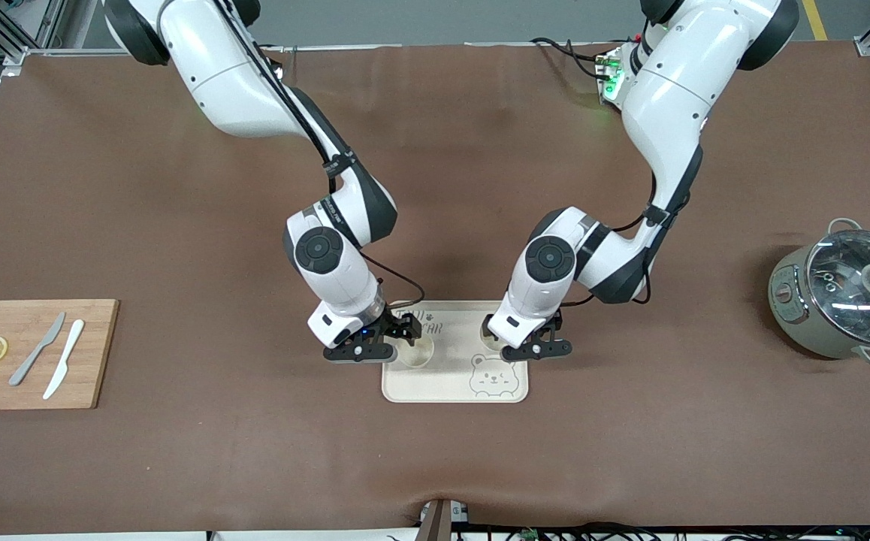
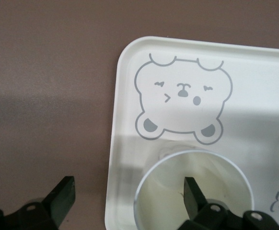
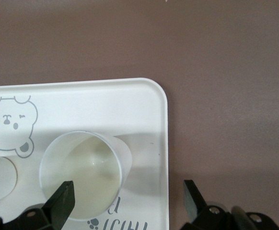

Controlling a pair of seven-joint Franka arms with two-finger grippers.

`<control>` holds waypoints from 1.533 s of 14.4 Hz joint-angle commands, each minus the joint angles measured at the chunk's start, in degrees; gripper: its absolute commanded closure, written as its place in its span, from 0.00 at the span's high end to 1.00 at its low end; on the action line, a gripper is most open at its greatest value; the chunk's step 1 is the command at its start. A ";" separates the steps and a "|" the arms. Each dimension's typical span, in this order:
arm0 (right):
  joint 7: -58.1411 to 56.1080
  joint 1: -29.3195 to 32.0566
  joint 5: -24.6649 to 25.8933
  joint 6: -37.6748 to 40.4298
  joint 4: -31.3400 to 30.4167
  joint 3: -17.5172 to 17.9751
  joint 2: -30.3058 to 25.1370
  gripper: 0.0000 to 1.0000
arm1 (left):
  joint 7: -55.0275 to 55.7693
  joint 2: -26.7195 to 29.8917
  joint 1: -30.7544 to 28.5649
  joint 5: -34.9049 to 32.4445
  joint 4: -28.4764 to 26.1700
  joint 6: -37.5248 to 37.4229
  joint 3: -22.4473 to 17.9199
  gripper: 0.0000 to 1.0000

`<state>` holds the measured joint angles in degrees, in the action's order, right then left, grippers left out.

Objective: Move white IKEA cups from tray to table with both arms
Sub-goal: 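Close both grippers around the two white cups on the tray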

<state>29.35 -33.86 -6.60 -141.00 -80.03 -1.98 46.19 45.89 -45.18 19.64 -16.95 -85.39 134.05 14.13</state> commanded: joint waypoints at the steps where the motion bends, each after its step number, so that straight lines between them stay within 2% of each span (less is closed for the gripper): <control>1: 1.67 -0.68 0.10 -0.15 1.99 -0.57 1.44 1.00 | 10.30 -1.05 1.19 -0.89 1.72 -0.81 -0.51 0.01; 3: 1.67 -1.03 0.10 -1.82 1.99 -0.57 2.49 1.00 | 10.45 -1.23 1.19 -3.16 1.72 -0.81 -0.42 0.00; 12: 3.95 -1.56 0.10 -3.32 1.99 -0.65 3.82 1.00 | 10.80 -0.70 1.10 -3.35 1.63 -0.89 -0.42 0.00; 13: 4.30 -1.56 0.10 -3.15 1.99 -0.57 3.82 0.75 | 11.06 -0.53 1.10 -3.35 1.54 -0.98 -0.42 0.00; 14: 4.48 -1.56 0.10 -3.14 1.99 -0.65 3.82 0.60 | 11.15 -0.26 1.01 -3.35 1.46 -1.07 -0.42 0.00; 16: 4.48 -1.56 0.10 -3.14 1.99 -0.65 3.82 0.38 | 10.89 1.05 0.58 -3.35 1.45 -3.60 -0.42 0.00; 19: 4.57 -1.56 0.10 -3.14 1.99 -0.65 3.82 0.11 | 10.45 5.09 -0.30 -2.65 1.19 -10.90 0.02 0.00; 22: 4.48 -1.82 0.36 -3.14 1.99 -0.74 3.82 0.02 | 7.39 11.32 -3.89 -1.69 -3.79 -12.85 1.86 0.00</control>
<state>32.54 -34.73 -6.60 -144.13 -79.98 -1.99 48.74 54.90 -39.82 18.52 -18.64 -83.64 122.45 14.27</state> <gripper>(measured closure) 0.907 0.960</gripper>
